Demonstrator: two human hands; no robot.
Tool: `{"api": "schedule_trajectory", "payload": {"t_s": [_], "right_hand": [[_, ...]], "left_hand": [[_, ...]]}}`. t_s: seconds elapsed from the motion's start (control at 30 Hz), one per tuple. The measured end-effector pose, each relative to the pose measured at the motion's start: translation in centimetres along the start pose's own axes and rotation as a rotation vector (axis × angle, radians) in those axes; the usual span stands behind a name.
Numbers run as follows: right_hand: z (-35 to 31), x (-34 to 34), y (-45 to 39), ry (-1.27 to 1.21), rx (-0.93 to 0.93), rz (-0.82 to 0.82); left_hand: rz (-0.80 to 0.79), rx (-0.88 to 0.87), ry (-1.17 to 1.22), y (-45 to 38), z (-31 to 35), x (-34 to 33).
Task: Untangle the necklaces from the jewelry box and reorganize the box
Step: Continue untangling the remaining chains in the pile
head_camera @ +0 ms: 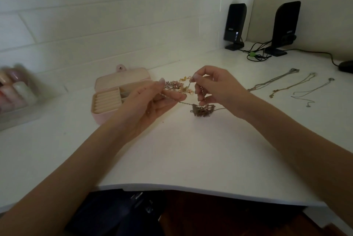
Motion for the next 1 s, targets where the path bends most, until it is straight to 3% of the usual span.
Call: {"api": "schedule_trajectory", "payload": {"t_s": [0.2, 0.37, 0.6, 0.8, 0.93, 1.0], "right_hand": [[0.2, -0.8, 0.2, -0.067, -0.01, 0.042], [-0.8, -0.5, 0.1, 0.169, 0.165, 0.123], [-1.4, -1.5, 0.2, 0.033, 0.295, 0.079], [-1.1, -1.9, 0.2, 0.053, 0.26, 0.071], [-0.5, -1.2, 0.4, 0.255, 0.171, 0.099], [-0.6, -1.5, 0.8, 0.396, 0.211, 0.02]], "left_hand": [[-0.049, 0.069, 0.127, -0.3, -0.1, 0.1], [0.098, 0.077, -0.164, -0.7, -1.3, 0.2], [0.132, -0.009, -0.486, -0.9, -1.8, -0.1], [0.12, -0.032, -0.375, -0.7, -1.5, -0.2], [0.144, 0.006, -0.225, -0.8, -1.0, 0.5], [0.146, 0.014, -0.176, -0.9, -0.9, 0.8]]}}
Point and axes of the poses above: each hand's wrist, its own y-axis away from the middle knuckle, its own x-axis out of the back of the hand, z = x × y, the point moved 4 cm from there along -y, towards the middle knuckle, and after that the axes turned 13 degrees about x, right-handed, at the moved point
